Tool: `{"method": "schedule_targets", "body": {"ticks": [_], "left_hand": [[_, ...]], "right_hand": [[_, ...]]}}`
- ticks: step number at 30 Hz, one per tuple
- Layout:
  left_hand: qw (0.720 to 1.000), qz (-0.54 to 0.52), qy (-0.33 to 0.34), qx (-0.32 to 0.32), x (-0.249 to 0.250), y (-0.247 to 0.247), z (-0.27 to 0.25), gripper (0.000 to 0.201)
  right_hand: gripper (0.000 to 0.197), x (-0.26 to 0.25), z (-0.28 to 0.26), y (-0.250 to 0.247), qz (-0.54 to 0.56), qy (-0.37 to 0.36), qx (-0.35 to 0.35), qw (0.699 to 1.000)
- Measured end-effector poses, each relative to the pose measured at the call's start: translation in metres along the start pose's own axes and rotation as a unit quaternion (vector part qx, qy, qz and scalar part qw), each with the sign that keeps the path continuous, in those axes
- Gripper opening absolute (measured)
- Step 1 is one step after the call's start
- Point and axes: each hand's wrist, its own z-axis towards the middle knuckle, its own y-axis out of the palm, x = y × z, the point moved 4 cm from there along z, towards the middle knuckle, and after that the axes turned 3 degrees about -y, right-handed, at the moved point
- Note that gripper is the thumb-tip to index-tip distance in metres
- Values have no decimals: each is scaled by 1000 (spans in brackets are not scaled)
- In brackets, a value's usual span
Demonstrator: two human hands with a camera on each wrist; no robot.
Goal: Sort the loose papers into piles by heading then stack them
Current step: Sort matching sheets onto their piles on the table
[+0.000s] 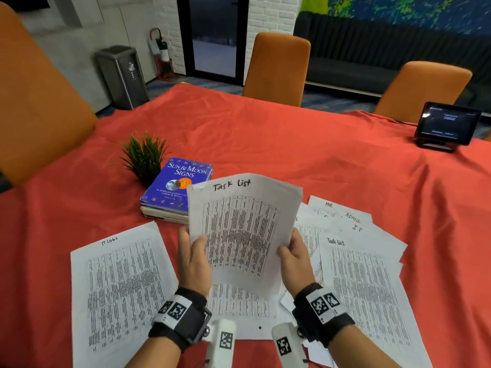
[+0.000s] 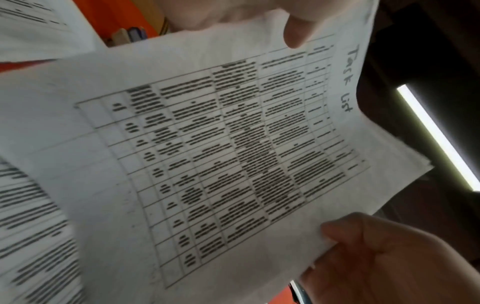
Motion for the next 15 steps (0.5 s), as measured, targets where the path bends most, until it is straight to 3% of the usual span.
{"method": "schedule_targets", "body": {"ticks": [6,10,13,15], "left_hand": [[999,-47,-8,-7,1,-7,1,19],[994,-89,50,-33,27,1,-1,20],[992,-115,30,-34,17,-6,7,29],[995,-87,10,-56,2,-9,9,39]], "right_hand": [[31,-14,6,5,-25,-31,-16,999],[21,-28,3,7,36,-70,33,996],[20,-30,6,0,104,-70,82,989],[26,-23,7,0,83,-60,65,993]]}}
